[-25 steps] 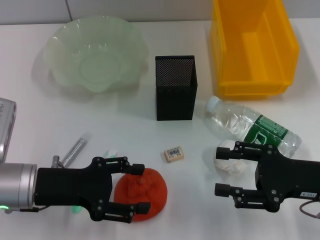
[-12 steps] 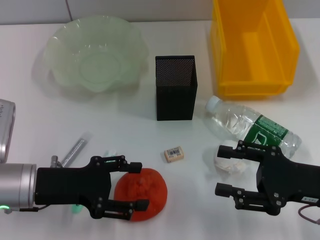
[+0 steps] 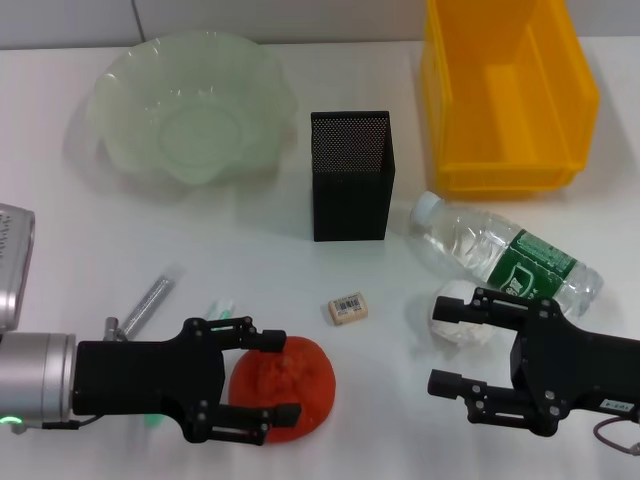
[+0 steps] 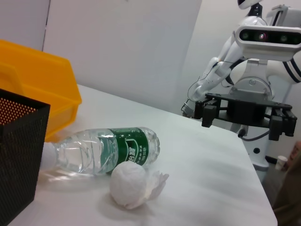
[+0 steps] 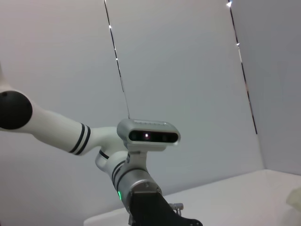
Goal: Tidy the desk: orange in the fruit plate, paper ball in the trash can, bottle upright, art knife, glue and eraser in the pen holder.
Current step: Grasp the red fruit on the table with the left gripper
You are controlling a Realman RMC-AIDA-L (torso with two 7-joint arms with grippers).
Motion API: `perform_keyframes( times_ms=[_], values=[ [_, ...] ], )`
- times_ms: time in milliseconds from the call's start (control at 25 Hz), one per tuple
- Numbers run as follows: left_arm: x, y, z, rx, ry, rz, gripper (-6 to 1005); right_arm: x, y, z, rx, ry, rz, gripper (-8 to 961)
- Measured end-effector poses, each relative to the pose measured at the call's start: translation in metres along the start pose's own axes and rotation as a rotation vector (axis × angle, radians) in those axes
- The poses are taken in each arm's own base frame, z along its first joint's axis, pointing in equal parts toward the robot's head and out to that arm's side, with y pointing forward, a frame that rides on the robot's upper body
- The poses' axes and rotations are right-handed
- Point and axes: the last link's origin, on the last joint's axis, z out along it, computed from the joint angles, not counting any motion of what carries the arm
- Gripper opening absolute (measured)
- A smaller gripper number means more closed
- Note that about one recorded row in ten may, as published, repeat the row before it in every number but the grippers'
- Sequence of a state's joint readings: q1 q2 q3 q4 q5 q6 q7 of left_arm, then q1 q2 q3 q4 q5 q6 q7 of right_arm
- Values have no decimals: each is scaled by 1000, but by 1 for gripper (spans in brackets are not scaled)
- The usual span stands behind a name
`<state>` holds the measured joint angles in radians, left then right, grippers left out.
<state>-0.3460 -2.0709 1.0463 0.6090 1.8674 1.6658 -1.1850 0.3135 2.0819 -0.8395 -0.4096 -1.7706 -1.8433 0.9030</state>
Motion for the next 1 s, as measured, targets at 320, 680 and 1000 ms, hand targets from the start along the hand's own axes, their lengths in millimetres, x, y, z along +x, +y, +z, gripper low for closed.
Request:
perform_keyframes(
  times_ms=[320,680,1000],
  values=[
    [7,-4,-1,27,49,-27,808,-4,2,2,-32,-15,-5,707],
    [5,-11,-1,82,56,-87,805,-2,5,-12,36,-36,-38,707],
    [5,-10,-1,65,50,-142,803,-2,5,-11,31,-40,-37,707]
  ],
)
